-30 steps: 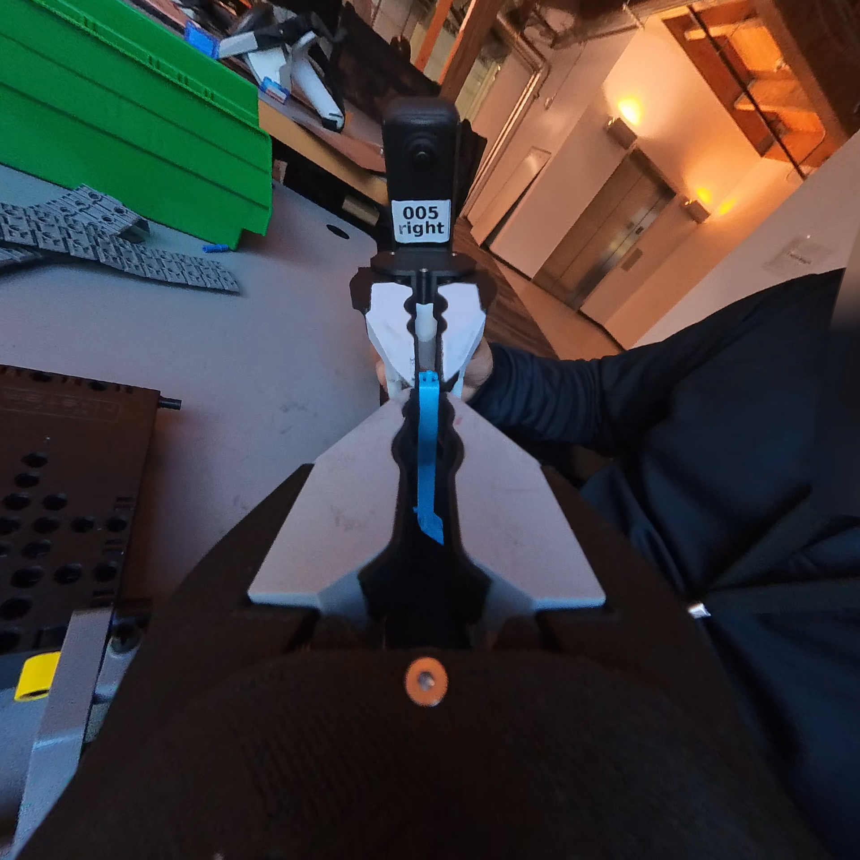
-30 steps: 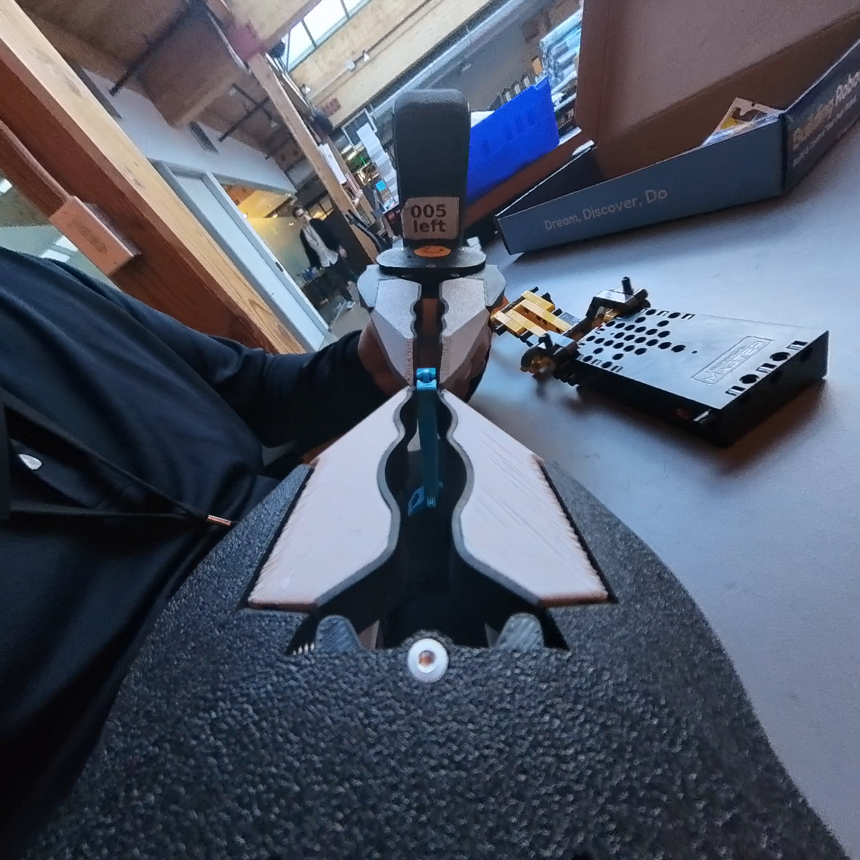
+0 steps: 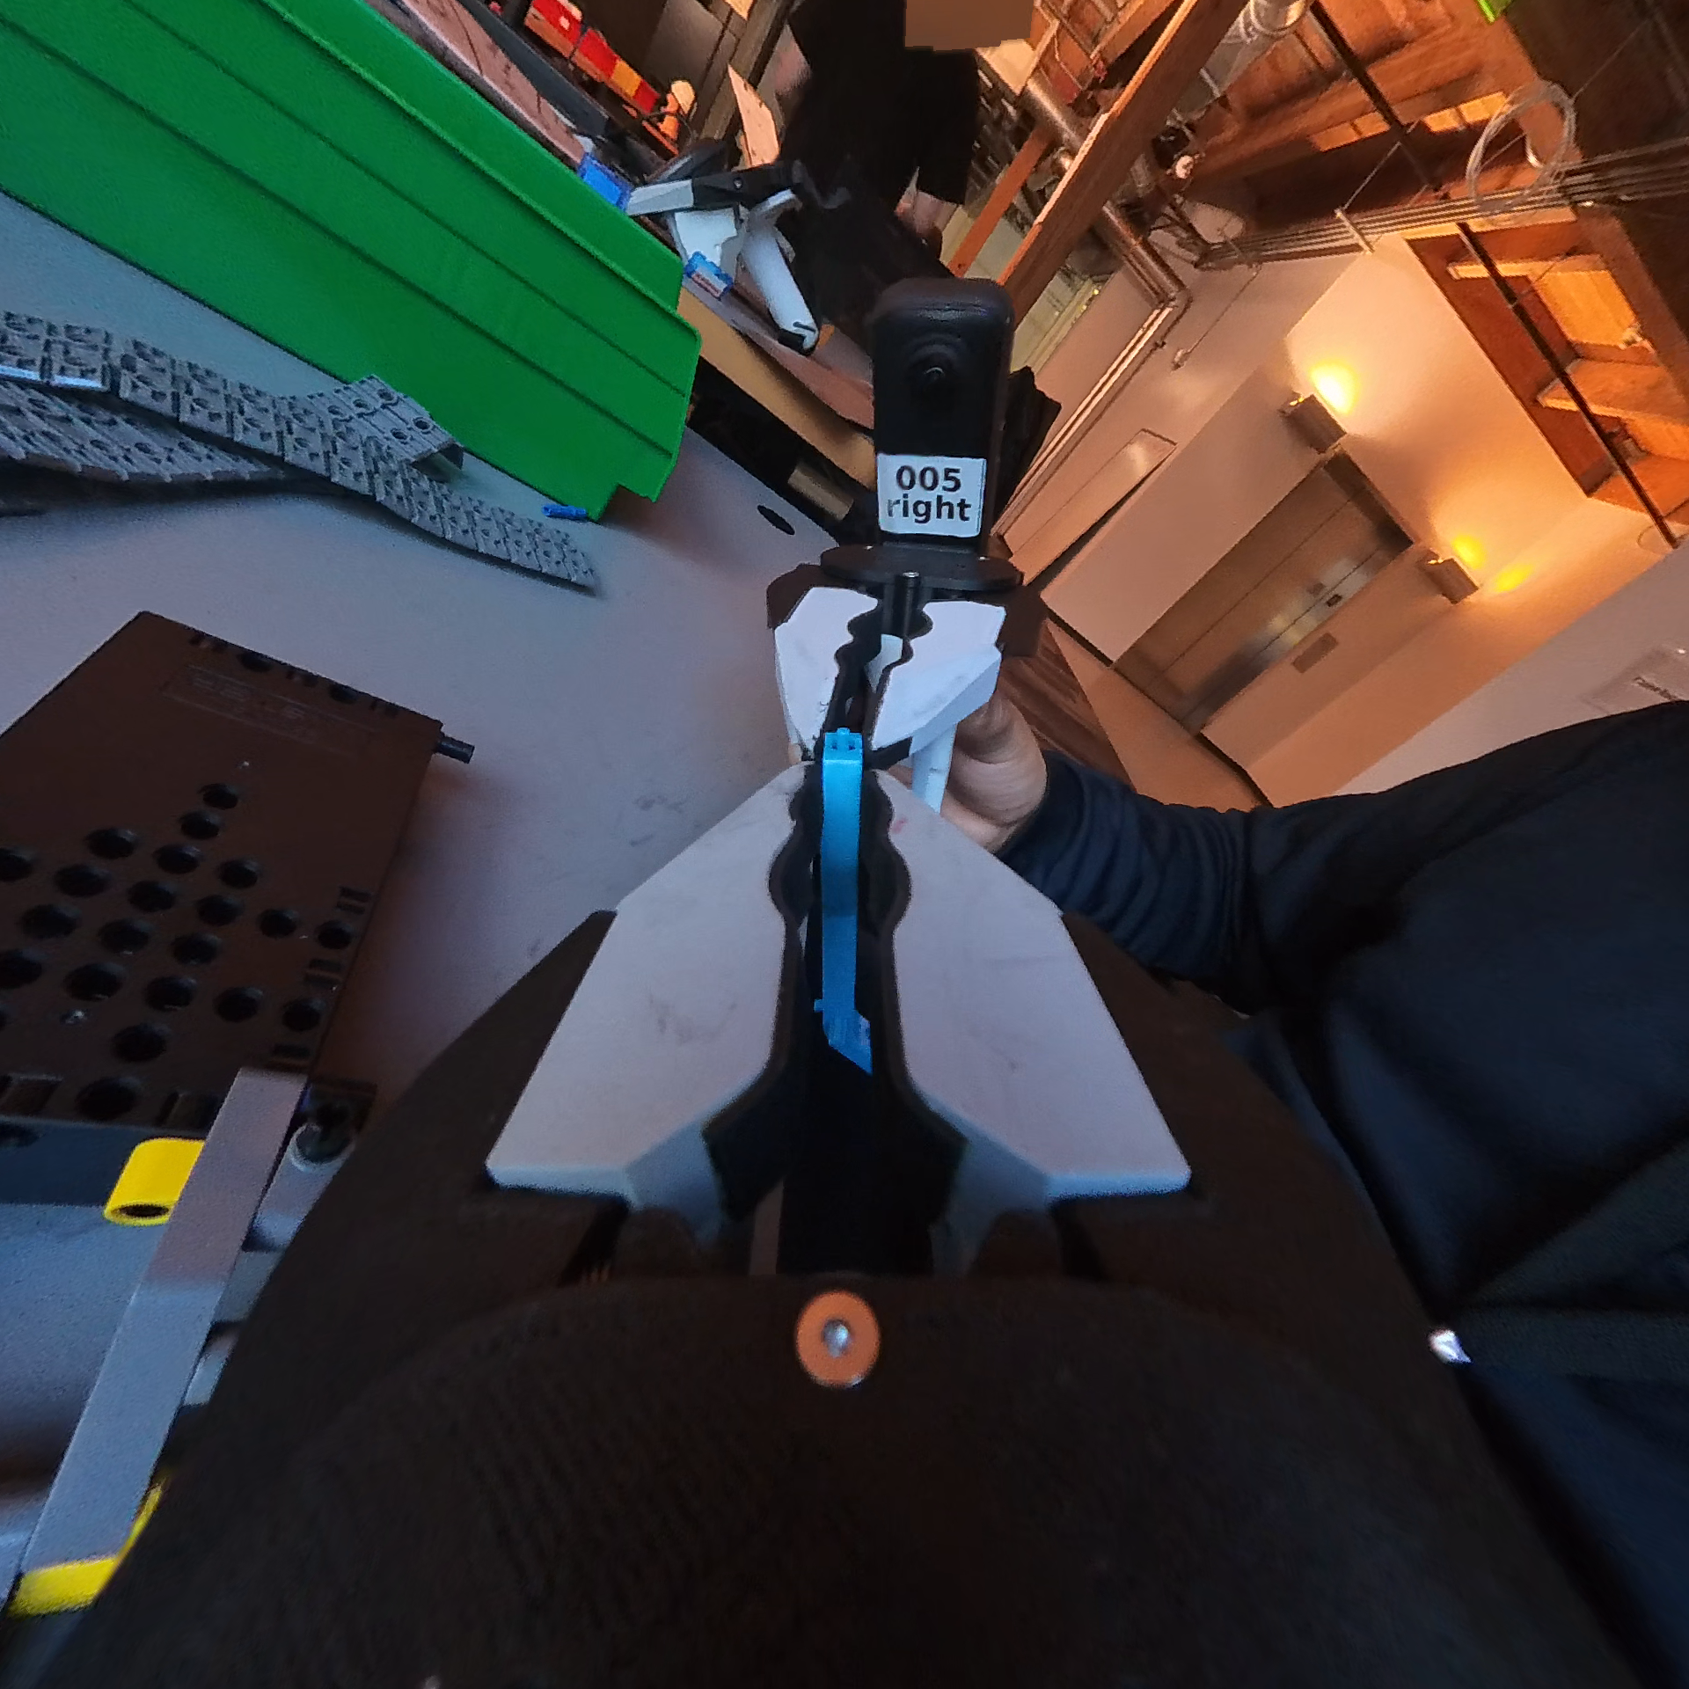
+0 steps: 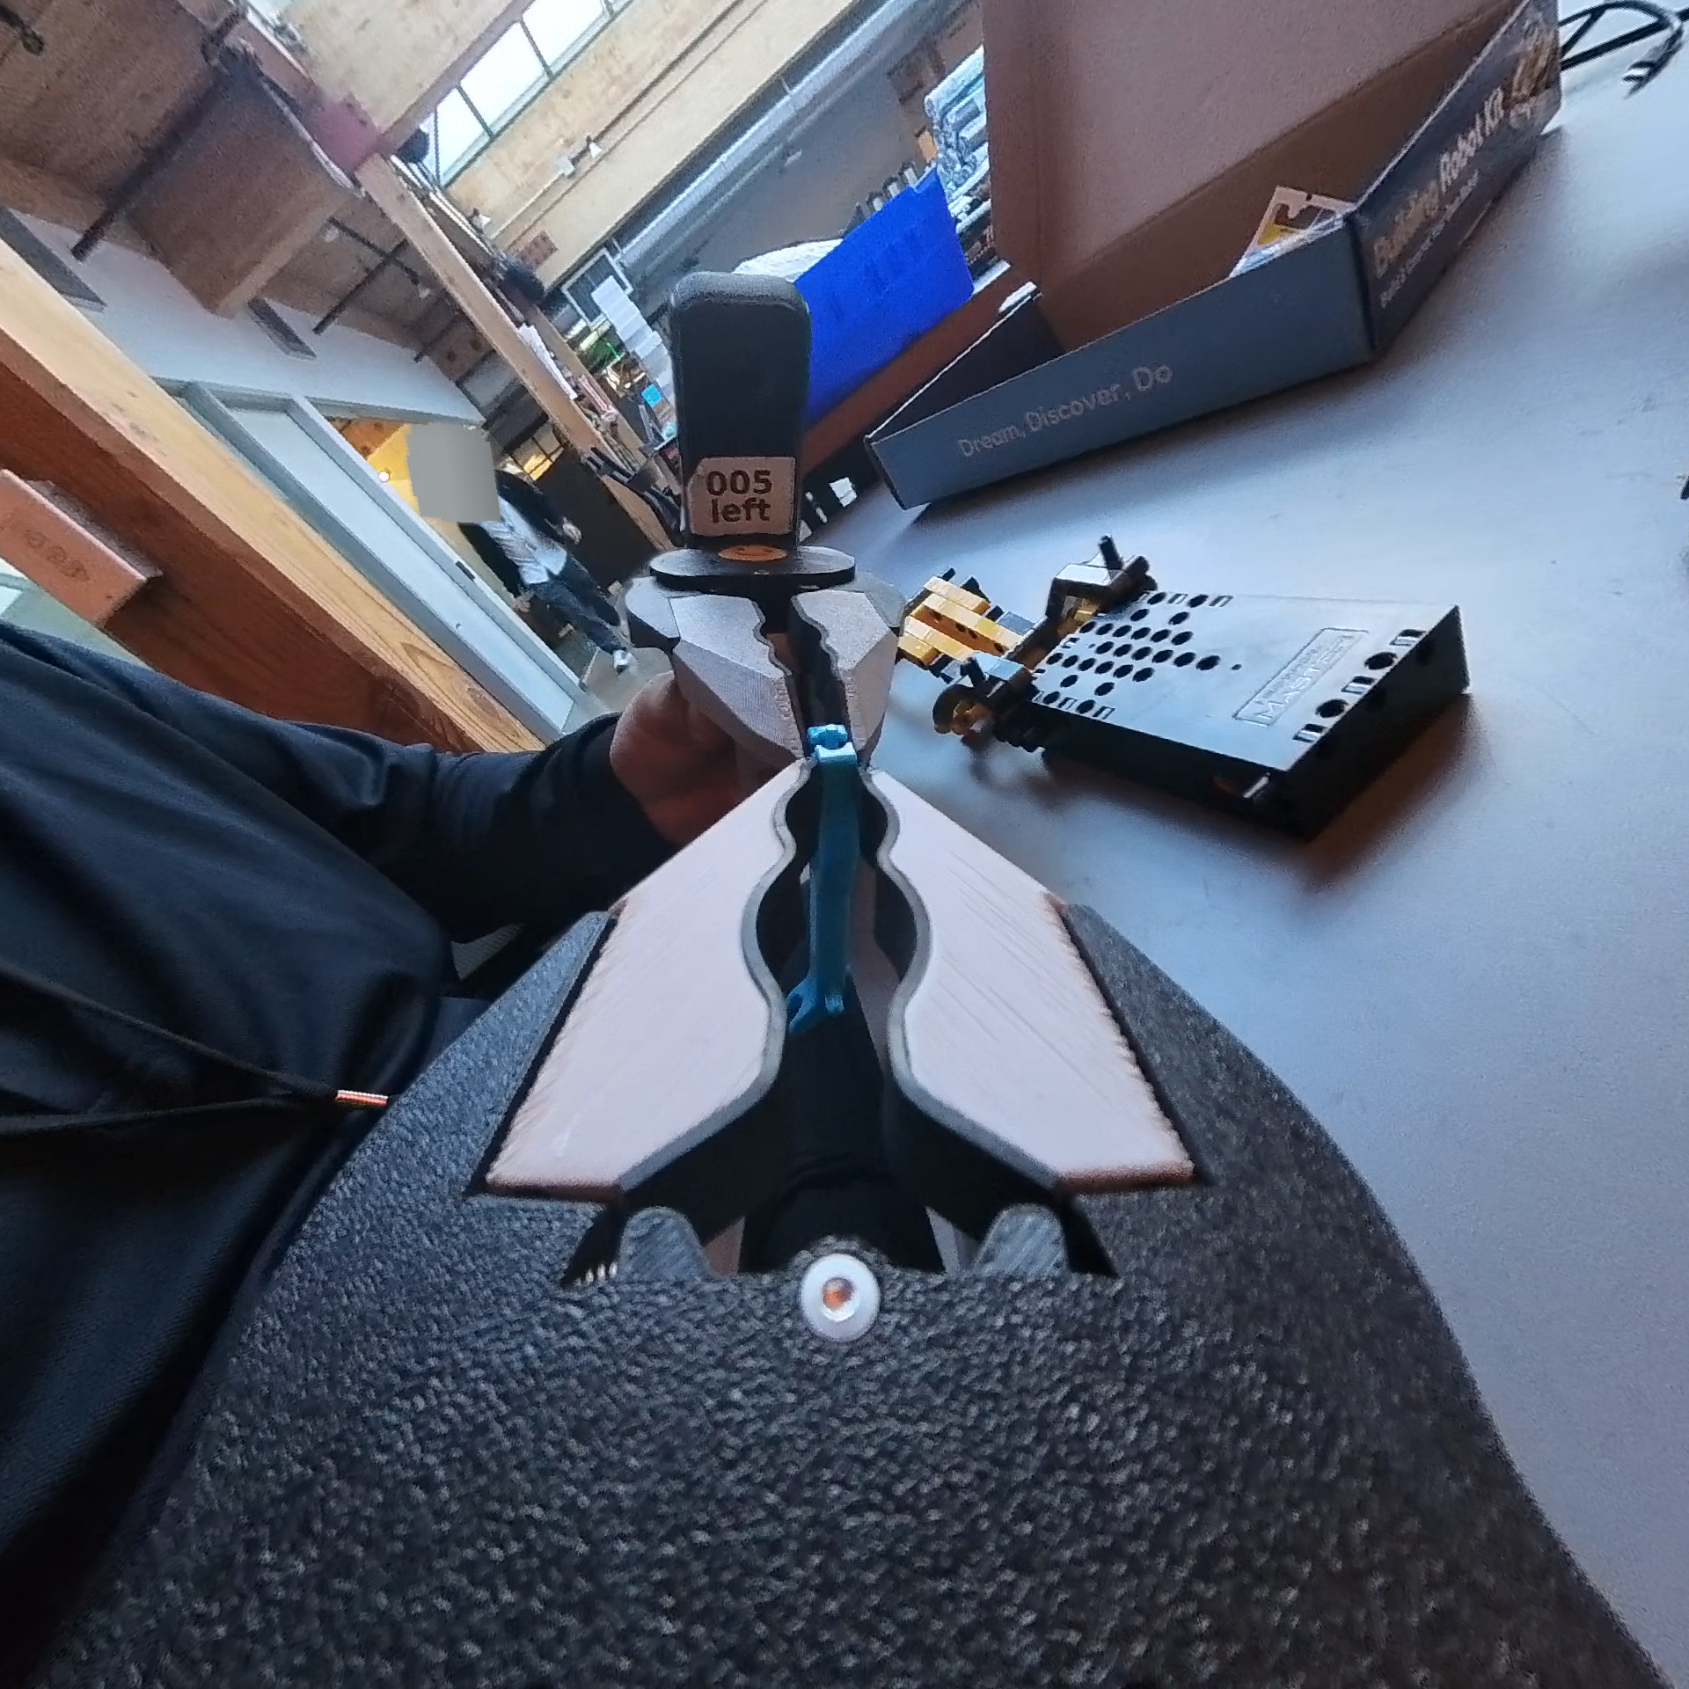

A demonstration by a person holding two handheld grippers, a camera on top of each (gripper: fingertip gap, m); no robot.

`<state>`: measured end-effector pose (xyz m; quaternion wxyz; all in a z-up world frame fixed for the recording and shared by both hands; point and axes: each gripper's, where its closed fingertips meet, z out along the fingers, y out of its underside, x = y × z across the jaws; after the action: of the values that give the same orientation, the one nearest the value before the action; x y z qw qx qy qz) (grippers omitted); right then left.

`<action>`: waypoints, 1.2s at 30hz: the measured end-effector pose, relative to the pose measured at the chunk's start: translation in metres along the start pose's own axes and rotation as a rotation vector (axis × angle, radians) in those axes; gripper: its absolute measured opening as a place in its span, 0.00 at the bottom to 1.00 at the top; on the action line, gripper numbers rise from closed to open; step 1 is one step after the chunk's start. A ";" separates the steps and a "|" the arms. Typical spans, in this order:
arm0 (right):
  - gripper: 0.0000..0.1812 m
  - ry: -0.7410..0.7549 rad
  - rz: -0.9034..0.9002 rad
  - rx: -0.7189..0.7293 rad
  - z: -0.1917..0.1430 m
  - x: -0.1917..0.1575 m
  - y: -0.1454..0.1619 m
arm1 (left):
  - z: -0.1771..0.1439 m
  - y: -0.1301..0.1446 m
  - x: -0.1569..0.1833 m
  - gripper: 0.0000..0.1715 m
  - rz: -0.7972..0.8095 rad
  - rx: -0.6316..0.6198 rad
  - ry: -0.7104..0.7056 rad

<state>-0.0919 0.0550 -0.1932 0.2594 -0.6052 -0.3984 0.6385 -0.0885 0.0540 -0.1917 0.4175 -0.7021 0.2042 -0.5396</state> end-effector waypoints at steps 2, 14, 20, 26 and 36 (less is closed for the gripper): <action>0.02 0.009 -0.022 -0.012 0.000 0.000 0.001 | 0.000 0.001 -0.001 0.04 0.018 -0.015 -0.006; 0.02 0.115 -0.057 -0.107 0.002 0.021 0.006 | 0.003 0.006 -0.021 0.04 -0.071 -0.052 -0.095; 0.04 0.125 -0.044 -0.119 0.001 0.026 0.009 | 0.002 0.007 -0.022 0.04 -0.044 -0.049 -0.130; 0.09 0.121 -0.077 -0.152 0.003 0.024 0.016 | -0.001 0.003 -0.018 0.04 -0.040 -0.014 -0.098; 0.04 0.088 -0.075 -0.124 0.005 0.019 0.012 | -0.002 0.001 -0.017 0.04 -0.071 -0.001 -0.066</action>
<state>-0.0975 0.0624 -0.2143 0.2623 -0.6323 -0.4478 0.5752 -0.0953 0.0649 -0.2024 0.4044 -0.7266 0.1656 -0.5302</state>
